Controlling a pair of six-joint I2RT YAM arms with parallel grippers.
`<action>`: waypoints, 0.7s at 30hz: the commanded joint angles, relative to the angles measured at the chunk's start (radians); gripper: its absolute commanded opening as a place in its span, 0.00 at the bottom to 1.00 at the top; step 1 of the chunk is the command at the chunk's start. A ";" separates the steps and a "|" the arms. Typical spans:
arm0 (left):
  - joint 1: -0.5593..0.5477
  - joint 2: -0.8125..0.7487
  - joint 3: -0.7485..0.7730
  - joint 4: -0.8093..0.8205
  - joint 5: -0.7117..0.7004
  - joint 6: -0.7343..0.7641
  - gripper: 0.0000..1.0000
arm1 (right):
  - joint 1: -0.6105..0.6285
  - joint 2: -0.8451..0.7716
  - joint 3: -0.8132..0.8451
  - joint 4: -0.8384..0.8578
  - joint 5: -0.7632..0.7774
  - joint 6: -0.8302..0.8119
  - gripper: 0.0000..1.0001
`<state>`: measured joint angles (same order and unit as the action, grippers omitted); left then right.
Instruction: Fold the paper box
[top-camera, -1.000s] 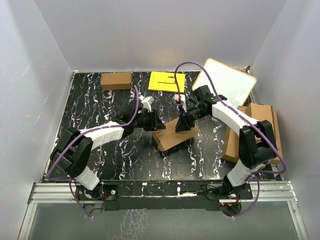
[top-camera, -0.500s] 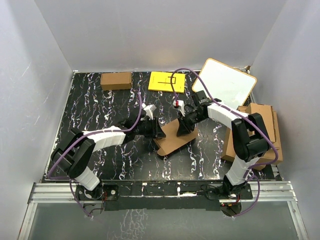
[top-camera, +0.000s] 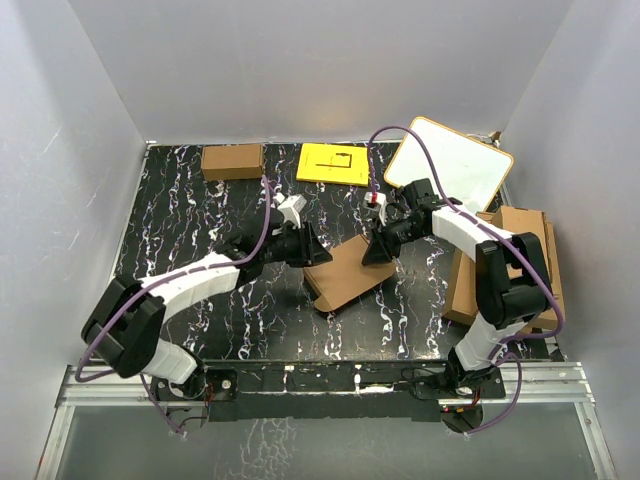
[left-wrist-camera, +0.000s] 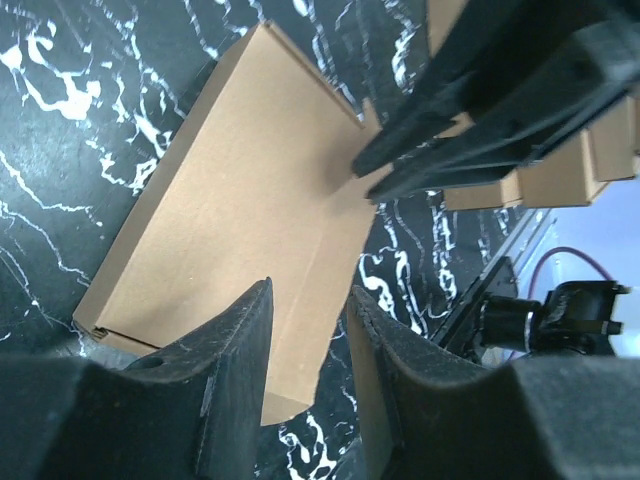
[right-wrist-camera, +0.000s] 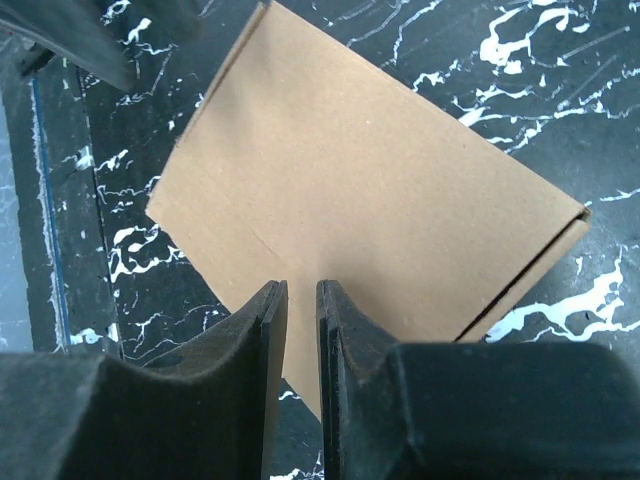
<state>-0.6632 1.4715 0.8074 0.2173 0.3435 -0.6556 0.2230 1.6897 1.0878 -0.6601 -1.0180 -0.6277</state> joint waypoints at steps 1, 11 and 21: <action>0.001 -0.096 -0.077 0.094 -0.015 -0.051 0.35 | -0.003 0.005 -0.020 0.083 0.028 0.024 0.24; 0.009 -0.394 -0.322 0.143 -0.215 -0.060 0.64 | -0.025 -0.067 0.007 0.057 -0.032 0.003 0.32; 0.028 -0.525 -0.562 0.380 -0.213 -0.261 0.97 | -0.080 -0.006 0.087 0.169 0.110 0.186 0.62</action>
<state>-0.6426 0.9524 0.2668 0.4915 0.1272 -0.8326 0.1455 1.6115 1.1072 -0.5476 -0.9417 -0.5095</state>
